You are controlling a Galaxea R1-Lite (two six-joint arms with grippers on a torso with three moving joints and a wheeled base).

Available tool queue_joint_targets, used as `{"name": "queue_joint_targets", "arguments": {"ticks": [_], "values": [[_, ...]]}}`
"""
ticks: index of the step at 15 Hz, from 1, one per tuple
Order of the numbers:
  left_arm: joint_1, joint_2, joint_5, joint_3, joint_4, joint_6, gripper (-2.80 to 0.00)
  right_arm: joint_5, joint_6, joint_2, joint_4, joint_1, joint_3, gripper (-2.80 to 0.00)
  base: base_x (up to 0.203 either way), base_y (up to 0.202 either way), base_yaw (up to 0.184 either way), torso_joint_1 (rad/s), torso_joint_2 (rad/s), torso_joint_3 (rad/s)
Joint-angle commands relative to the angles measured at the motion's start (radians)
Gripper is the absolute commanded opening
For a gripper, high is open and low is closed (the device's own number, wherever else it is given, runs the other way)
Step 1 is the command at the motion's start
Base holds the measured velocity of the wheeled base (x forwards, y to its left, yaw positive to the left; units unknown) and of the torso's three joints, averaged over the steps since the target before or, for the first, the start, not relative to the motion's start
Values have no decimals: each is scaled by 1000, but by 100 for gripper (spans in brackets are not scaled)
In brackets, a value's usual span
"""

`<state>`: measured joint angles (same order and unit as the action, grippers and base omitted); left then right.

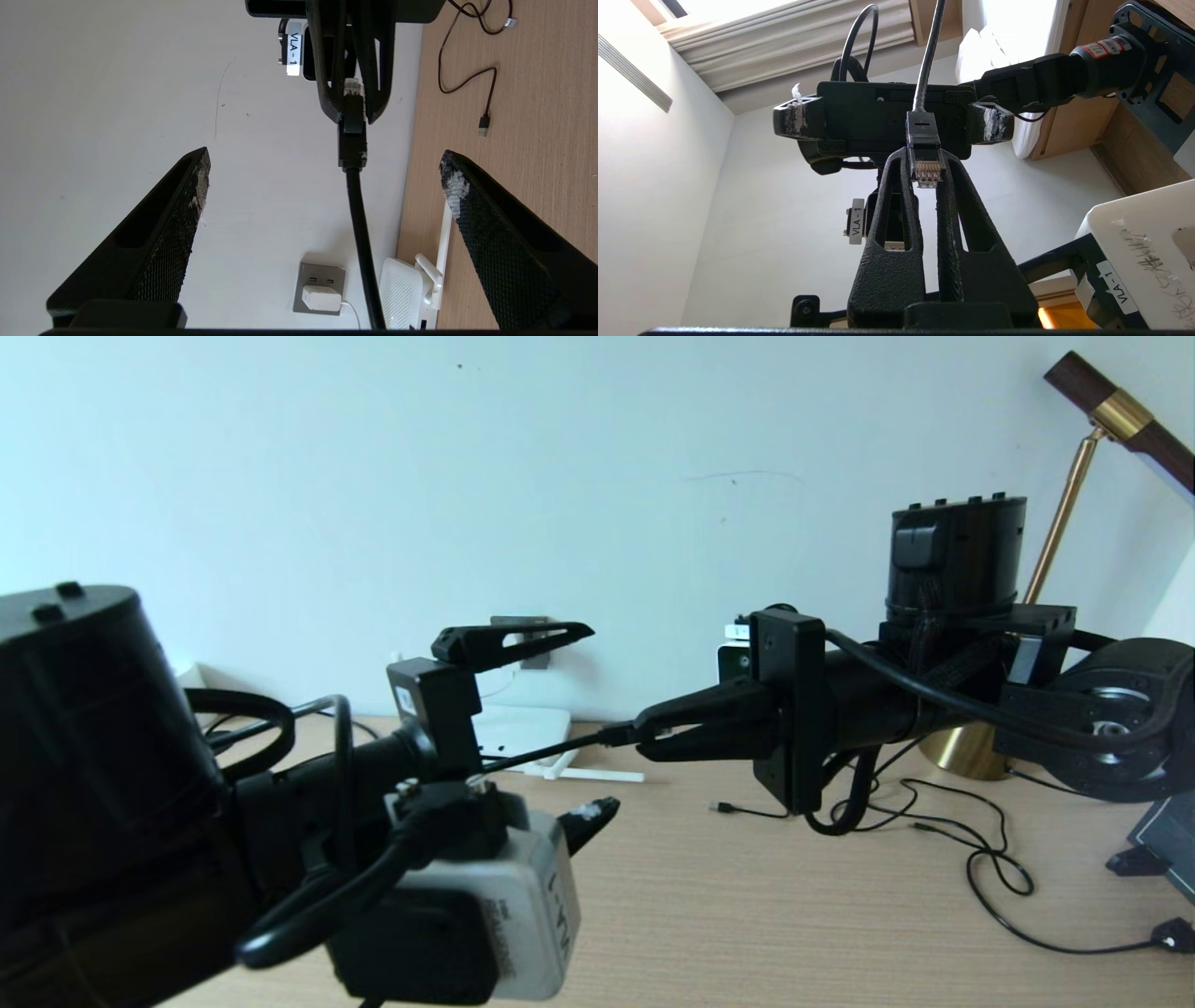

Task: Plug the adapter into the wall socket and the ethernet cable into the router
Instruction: Hand it to the other hand

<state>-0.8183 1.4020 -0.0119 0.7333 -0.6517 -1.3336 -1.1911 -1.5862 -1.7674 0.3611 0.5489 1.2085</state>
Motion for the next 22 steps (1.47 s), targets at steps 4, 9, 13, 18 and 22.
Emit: {"name": "queue_joint_targets", "arguments": {"ticks": [4, 9, 13, 18, 22], "values": [[-2, 11, -17, 11, -3, -6, 0, -9, -9, 8, 2, 0, -6, -280, 0, 0, 0, 0, 0, 0], [-2, 3, -46, 11, -13, -6, 0, -18, -6, 39, 2, 0, -9, -280, 0, 0, 0, 0, 0, 0], [-4, 0, -56, 11, -23, -4, 0, -37, -6, 45, 2, 0, -14, -280, 0, 0, 0, 0, 0, 0], [-22, -3, -56, 6, -23, -2, 0, -36, -6, 35, 2, -1, -10, -280, 0, 0, 0, 0, 0, 0], [-30, -3, -56, 6, -23, -2, 0, -35, -6, 22, 2, -1, -6, -280, 0, 0, 0, 0, 0, 0]]}}
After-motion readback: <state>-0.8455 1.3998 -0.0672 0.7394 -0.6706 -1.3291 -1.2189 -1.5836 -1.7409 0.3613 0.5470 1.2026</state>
